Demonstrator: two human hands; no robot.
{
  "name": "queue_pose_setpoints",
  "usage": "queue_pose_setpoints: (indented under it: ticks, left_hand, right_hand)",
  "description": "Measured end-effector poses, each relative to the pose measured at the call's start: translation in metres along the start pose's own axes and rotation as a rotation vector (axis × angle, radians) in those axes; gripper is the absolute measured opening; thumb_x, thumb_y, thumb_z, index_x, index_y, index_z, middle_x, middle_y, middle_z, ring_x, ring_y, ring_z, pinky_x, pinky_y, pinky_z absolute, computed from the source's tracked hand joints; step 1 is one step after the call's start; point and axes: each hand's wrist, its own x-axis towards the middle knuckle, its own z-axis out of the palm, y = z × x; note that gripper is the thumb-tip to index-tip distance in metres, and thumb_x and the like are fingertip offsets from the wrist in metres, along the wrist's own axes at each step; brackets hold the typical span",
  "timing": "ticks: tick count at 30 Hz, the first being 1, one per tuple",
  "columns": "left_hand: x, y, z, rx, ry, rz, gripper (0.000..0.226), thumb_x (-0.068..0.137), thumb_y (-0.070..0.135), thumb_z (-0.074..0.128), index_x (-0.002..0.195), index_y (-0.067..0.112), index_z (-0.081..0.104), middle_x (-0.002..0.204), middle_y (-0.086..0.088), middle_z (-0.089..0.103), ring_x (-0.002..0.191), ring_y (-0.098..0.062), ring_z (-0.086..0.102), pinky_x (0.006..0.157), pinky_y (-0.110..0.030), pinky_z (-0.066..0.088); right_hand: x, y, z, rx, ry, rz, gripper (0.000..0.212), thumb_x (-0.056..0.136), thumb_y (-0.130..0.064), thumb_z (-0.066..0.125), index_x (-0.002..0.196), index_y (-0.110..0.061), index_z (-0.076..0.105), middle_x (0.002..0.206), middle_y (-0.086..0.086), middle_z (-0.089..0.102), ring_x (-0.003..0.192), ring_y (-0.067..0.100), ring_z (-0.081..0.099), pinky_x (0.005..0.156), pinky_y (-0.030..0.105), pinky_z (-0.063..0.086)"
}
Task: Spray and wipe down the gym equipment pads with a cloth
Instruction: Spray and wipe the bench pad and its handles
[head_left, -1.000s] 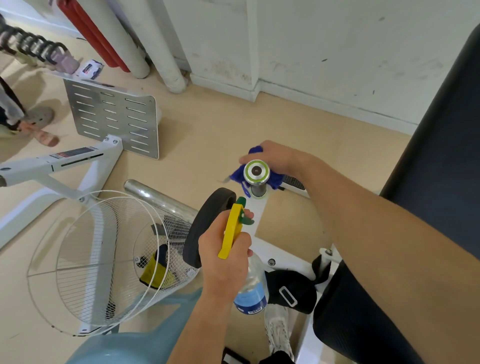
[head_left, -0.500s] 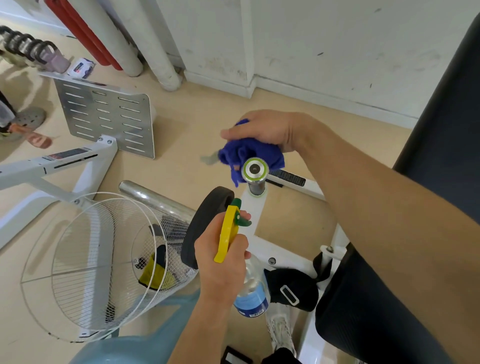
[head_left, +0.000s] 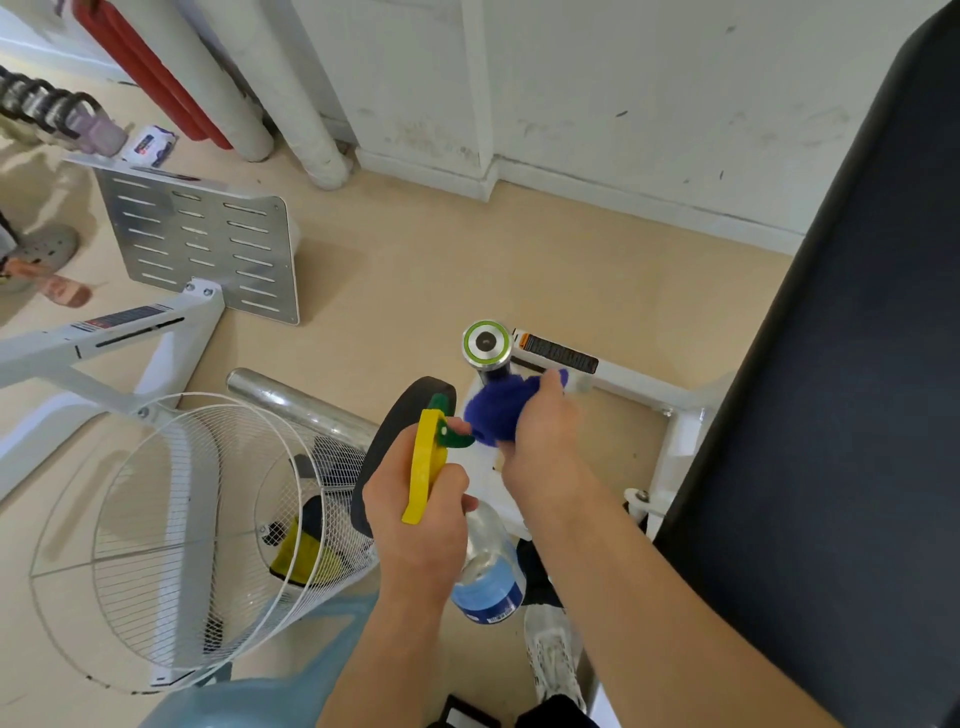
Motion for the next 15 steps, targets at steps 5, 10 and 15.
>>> queue_pose_setpoints:
  ticks: [5,10,15]
  left_hand:
    - [-0.002,0.003,-0.004,-0.021,0.040,0.013,0.030,0.070,0.003,0.050,0.084,0.016,0.072,0.059,0.003,0.059,0.053,-0.015,0.051,0.049,-0.022,0.052]
    - [-0.008,0.008,-0.008,0.003,0.040,0.034,0.029,0.069,0.004,0.051,0.082,0.021,0.071,0.057,0.010,0.057,0.051,-0.010,0.050,0.048,-0.021,0.050]
    - [-0.010,0.007,-0.012,0.032,0.031,0.037,0.031,0.070,0.005,0.051,0.083,0.024,0.071,0.064,0.012,0.063,0.053,-0.011,0.055,0.050,-0.022,0.053]
  right_hand:
    - [-0.040,-0.020,0.012,0.162,-0.241,0.126,0.021,0.103,-0.008,0.039,0.118,-0.008,0.054,0.095,0.017,0.061,0.054,0.019,0.049,0.044,0.021,0.038]
    - [-0.058,-0.024,0.011,0.240,-0.368,0.209,0.038,0.102,-0.003,0.041,0.139,0.006,0.045,0.144,0.025,0.048,0.104,0.031,0.064,0.063,0.032,0.059]
    - [-0.051,-0.015,-0.009,0.256,-0.241,0.175,0.031,0.098,-0.013,0.047,0.125,-0.004,0.057,0.123,0.024,0.064,0.094,0.039,0.065,0.054,0.039,0.060]
